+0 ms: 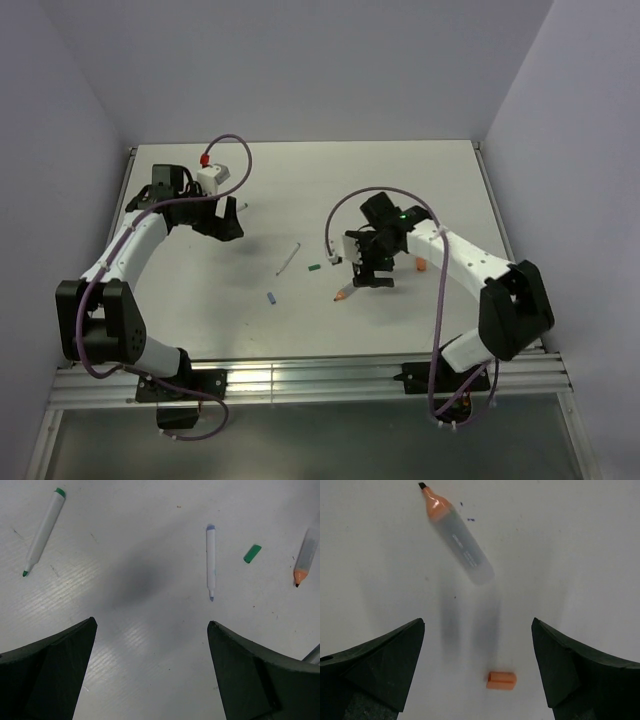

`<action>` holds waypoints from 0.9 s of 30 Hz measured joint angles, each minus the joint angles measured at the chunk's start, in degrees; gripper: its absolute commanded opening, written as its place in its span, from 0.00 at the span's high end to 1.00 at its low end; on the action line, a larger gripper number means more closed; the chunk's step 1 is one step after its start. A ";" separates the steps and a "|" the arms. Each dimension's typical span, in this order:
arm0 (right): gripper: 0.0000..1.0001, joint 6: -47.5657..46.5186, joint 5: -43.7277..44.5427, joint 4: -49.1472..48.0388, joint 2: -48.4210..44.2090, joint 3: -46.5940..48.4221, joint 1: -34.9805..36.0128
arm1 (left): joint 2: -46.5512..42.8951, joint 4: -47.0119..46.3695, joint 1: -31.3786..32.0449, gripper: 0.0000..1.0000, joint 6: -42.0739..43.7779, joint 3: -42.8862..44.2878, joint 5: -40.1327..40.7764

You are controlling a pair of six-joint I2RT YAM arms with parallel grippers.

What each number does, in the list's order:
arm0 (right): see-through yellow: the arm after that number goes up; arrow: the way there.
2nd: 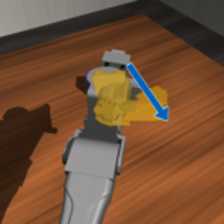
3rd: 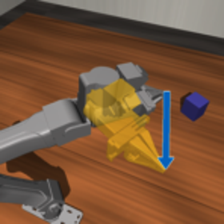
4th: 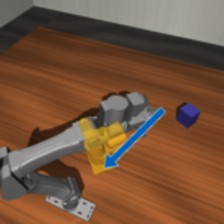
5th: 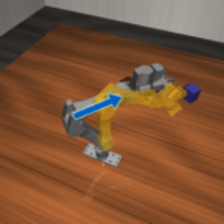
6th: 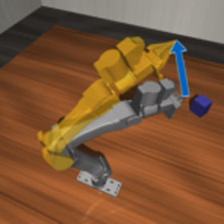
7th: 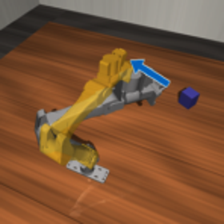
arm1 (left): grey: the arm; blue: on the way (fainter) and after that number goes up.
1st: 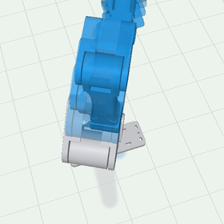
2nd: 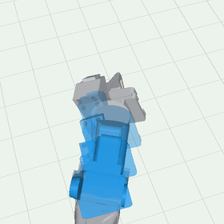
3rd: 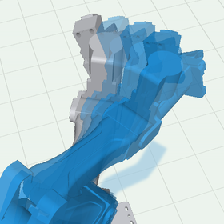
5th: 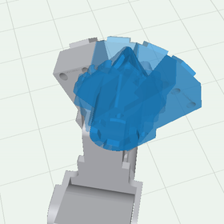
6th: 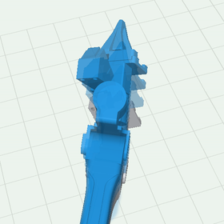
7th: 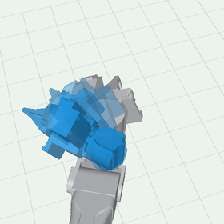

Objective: Insert the pens into the pen caps

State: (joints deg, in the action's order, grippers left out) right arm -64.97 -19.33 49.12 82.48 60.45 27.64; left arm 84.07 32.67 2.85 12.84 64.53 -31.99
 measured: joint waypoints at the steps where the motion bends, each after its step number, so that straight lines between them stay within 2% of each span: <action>1: 0.06 -1.36 0.55 0.15 1.84 0.50 1.90 | 0.00 0.15 0.00 0.00 0.02 0.00 -0.22; 4: 0.06 -4.24 0.92 0.28 6.97 2.03 5.66 | -0.02 0.63 0.00 0.00 0.17 -0.02 -0.66; 8: 0.09 -6.97 1.33 0.44 9.49 2.27 7.82 | -0.94 -0.28 0.02 0.01 0.04 -1.33 -0.15; 19: 0.18 -12.46 4.61 -0.15 16.24 2.21 11.06 | -2.14 -0.24 0.02 0.01 -0.02 -1.95 -1.86; 22: 0.26 -13.00 5.22 -0.92 17.03 2.01 11.06 | -3.08 -0.22 0.02 0.01 -0.04 -2.51 -2.01; 23: 0.34 -13.20 5.42 -1.57 17.16 1.77 11.06 | -3.34 -0.20 0.02 0.00 -0.04 -2.60 -2.08; 27: 0.50 -13.77 6.21 -3.50 17.49 0.39 11.06 | -3.93 -0.22 0.02 0.01 -0.09 -2.60 -2.32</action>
State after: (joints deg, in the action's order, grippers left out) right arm -78.74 -13.13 45.63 99.96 60.84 38.70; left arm 80.14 32.45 2.87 12.75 61.93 -34.30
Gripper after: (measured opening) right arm 0.559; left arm 0.995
